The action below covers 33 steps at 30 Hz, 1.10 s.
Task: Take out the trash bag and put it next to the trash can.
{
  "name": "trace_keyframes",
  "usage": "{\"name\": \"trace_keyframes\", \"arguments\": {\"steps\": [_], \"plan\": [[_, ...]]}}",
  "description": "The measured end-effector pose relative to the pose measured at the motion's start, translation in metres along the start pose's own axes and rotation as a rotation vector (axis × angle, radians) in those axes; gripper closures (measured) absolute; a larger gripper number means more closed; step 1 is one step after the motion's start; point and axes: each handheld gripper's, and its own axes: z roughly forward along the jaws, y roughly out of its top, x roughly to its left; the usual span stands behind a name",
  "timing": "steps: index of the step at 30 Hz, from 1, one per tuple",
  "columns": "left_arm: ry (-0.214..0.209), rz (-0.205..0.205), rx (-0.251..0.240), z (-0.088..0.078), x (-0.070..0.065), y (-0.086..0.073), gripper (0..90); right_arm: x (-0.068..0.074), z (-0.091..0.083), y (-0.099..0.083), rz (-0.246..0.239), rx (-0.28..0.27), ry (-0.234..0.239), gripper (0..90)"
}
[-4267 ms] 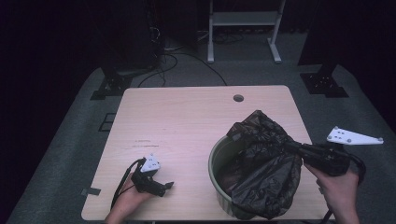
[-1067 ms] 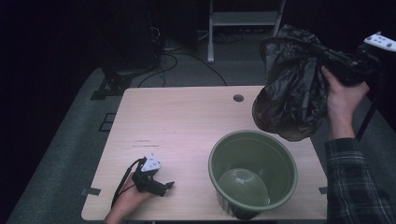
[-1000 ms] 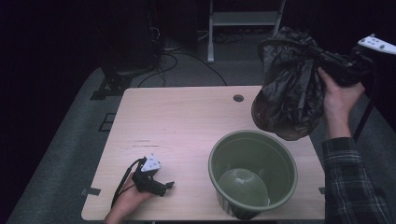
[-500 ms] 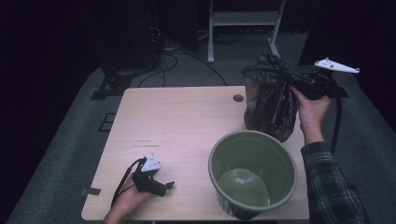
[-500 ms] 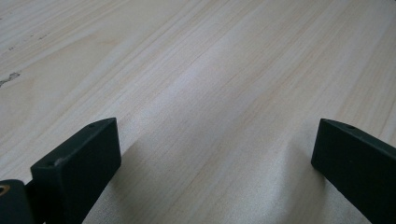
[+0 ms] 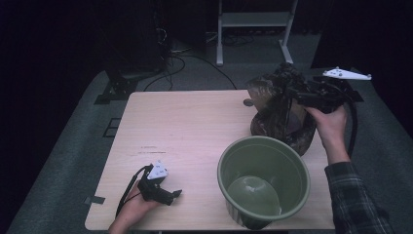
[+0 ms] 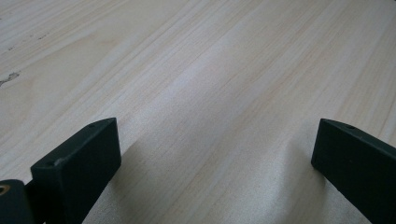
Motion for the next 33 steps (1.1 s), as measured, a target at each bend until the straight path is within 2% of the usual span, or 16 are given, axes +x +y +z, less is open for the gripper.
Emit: {"name": "trace_keyframes", "arguments": {"steps": [5, 10, 16, 19, 24, 28, 33], "plan": [[0.001, -0.003, 0.002, 0.0, -0.001, 0.0, 0.0, 0.002, -0.031, -0.011, -0.003, -0.004, 0.018, 9.6], [0.002, -0.004, 0.003, 0.0, -0.001, 0.0, 0.0, 0.005, -0.058, -0.03, -0.022, 0.0, 0.003, 9.6], [0.002, -0.006, 0.0, 0.0, -0.001, 0.0, 0.0, 0.008, -0.085, -0.054, -0.03, 0.012, 0.02, 9.6], [0.003, -0.003, 0.001, 0.0, -0.001, 0.0, 0.0, 0.009, -0.094, -0.069, -0.031, 0.039, 0.017, 9.6], [0.001, -0.003, 0.003, 0.0, -0.001, 0.0, 0.0, 0.011, -0.103, -0.098, -0.001, 0.063, 0.034, 9.6], [0.002, -0.002, 0.003, 0.0, -0.001, 0.0, 0.0, 0.012, -0.106, -0.126, 0.022, 0.072, 0.036, 9.6], [0.003, -0.001, 0.006, -0.001, -0.001, 0.0, 0.0, 0.011, -0.105, -0.156, 0.035, 0.12, 0.028, 9.6]]}}
